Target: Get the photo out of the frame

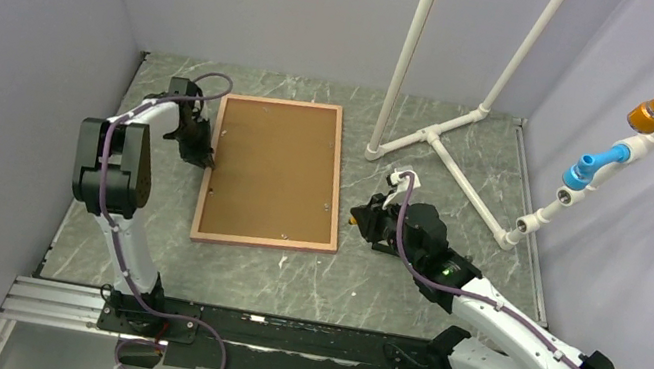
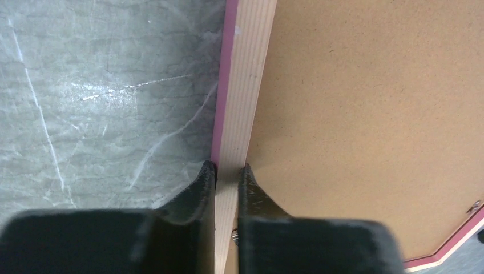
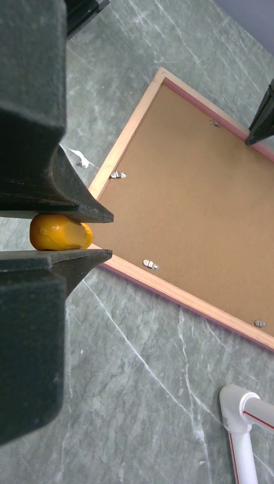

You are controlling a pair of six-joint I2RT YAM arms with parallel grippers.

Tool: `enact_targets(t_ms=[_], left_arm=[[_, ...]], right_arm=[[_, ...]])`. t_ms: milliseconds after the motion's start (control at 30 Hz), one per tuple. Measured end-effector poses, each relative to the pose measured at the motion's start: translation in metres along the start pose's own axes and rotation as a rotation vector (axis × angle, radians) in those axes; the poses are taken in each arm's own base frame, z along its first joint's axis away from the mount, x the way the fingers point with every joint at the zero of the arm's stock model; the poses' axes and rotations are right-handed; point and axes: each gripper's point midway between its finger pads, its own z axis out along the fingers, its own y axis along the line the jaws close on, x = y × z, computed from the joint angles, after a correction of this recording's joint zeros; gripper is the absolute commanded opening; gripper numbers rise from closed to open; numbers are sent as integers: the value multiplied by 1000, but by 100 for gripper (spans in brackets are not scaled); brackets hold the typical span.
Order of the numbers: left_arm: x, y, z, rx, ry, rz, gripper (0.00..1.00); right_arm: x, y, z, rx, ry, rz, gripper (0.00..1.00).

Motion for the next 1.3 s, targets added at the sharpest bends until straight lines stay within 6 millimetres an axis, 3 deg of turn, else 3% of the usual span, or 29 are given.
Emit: enact_targets(t_ms=[200,300,533,767,833,933,1000,1300], left_arm=[[0,2,-1,18,-4,-42,0],[10,9,-7,16,-26,-132,0],[89,32,-35,-39,-80,-491,0],[138,17,-46,122,-308,-822,0],[143,11,-49,150,-320,-856,10],[149,7,-51,155,-304,-865,38],[153,5,-52,157,-278,-850,52],[164,-32,-80,321,-195,-532,62]], right_arm=[[1,0,0,-3,2,0,0],[1,0,0,-4,2,0,0],[3,1,3,-10,5,1,0],[15,0,9,-6,44,0,0],[21,0,14,-4,72,5,0],[26,3,25,-5,118,20,0],[25,6,33,-8,140,29,0],[-6,20,81,0,186,45,0]])
